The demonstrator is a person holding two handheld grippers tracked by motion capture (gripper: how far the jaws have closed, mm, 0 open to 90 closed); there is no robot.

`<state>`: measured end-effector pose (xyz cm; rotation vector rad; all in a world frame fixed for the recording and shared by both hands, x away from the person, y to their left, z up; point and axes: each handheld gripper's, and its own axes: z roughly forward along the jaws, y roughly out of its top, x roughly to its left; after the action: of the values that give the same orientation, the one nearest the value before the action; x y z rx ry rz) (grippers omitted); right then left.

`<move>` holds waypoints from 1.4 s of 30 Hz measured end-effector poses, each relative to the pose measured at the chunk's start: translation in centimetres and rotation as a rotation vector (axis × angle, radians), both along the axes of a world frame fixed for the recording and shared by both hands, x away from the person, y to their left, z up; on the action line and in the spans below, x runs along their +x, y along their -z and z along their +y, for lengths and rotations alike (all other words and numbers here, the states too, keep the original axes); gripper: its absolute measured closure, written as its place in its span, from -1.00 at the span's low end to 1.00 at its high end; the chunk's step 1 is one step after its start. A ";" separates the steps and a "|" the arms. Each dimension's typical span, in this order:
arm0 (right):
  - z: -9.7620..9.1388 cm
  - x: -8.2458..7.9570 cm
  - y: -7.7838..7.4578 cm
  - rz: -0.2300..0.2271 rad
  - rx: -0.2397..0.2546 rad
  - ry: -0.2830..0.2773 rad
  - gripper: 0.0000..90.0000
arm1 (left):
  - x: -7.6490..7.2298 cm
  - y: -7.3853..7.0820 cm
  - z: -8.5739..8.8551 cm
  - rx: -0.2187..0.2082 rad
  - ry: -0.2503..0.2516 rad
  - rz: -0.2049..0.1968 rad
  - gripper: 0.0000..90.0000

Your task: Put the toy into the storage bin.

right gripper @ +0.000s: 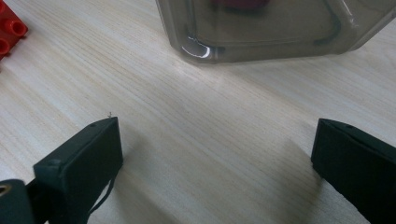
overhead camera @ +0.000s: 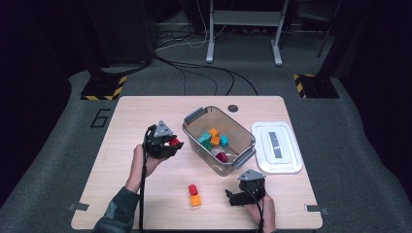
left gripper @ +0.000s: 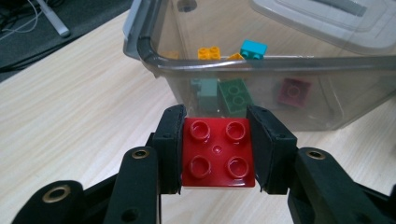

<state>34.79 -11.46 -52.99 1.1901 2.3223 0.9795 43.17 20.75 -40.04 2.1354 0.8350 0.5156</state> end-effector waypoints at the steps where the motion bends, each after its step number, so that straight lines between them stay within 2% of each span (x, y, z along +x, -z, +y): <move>1: 0.0 0.0 0.0 0.000 0.000 -0.001 -0.97 | 0.1 -0.2 0.0 0.004 0.001 0.001 0.30; 13: 0.0 0.0 0.0 0.000 0.000 0.000 -0.97 | 1.5 -2.4 -1.1 0.019 0.014 -0.038 0.30; 19: 0.0 0.0 0.0 0.000 0.000 -0.001 -0.97 | 2.6 -3.4 -1.8 0.007 0.017 -0.037 0.30; 22: 0.0 0.0 0.0 0.000 0.000 0.000 -0.97 | 3.2 -3.8 -2.3 0.017 0.025 -0.043 0.30; 27: 0.1 0.0 0.0 -0.001 0.005 0.009 -0.97 | 4.3 -4.0 -3.3 0.024 0.023 -0.042 0.30; 28: -0.1 0.0 0.0 -0.005 -0.012 -0.011 -0.97 | 4.5 -4.0 -3.6 0.028 0.022 -0.042 0.30; 31: -0.1 0.0 0.0 -0.004 -0.012 -0.011 -0.97 | 5.1 -4.0 -4.1 0.041 0.028 -0.035 0.30; 42: -0.1 0.0 0.0 -0.004 -0.012 -0.012 -0.97 | 7.2 -3.0 -5.6 0.070 0.029 -0.008 0.30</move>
<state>34.83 -11.59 -52.99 1.1697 2.3314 0.9694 50.35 15.20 -37.03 2.2049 0.7908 0.5457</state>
